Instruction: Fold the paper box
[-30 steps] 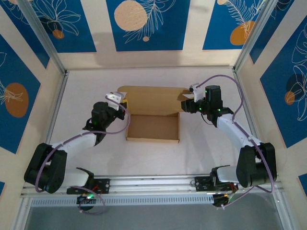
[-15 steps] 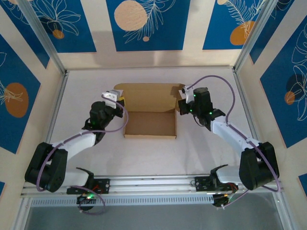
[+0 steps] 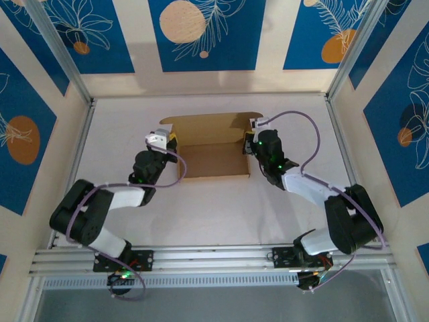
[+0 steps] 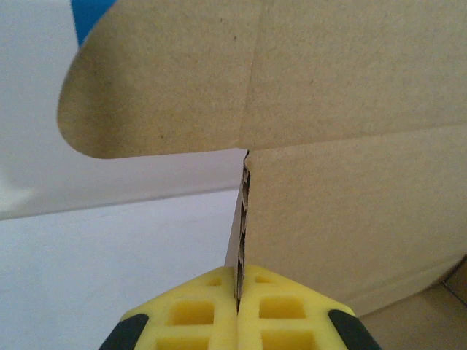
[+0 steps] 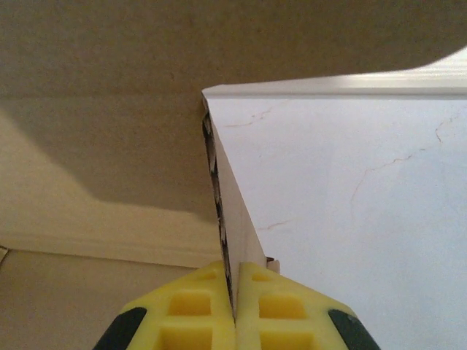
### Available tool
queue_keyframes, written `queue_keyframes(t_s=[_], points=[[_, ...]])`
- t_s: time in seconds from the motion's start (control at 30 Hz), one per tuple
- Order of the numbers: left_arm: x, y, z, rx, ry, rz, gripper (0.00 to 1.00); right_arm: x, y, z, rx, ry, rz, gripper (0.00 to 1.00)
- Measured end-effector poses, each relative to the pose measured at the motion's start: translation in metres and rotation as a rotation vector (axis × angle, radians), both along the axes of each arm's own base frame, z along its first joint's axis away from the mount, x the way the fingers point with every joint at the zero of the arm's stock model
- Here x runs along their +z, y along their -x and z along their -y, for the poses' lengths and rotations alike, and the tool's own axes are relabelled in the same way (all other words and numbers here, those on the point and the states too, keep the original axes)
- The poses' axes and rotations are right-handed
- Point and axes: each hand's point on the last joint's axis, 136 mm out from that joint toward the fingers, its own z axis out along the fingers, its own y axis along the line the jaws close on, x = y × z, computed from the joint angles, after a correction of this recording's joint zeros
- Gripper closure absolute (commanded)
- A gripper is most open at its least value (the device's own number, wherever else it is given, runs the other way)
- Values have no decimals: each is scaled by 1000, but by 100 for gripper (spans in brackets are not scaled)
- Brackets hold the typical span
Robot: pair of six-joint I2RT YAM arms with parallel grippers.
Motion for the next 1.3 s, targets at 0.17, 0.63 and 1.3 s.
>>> queue_keyframes(t_s=[0.17,0.63,1.3], points=[[-11,-17,0,100,16,22,95,-14,-19,-8,-43,-6,42,99],[-22,-15,17,185,27,27,91,-29,-17,-1,-145,-95,90,99],[-54,4,23,159,19,-17,87,-48,11,3,-119,-114,130,98]])
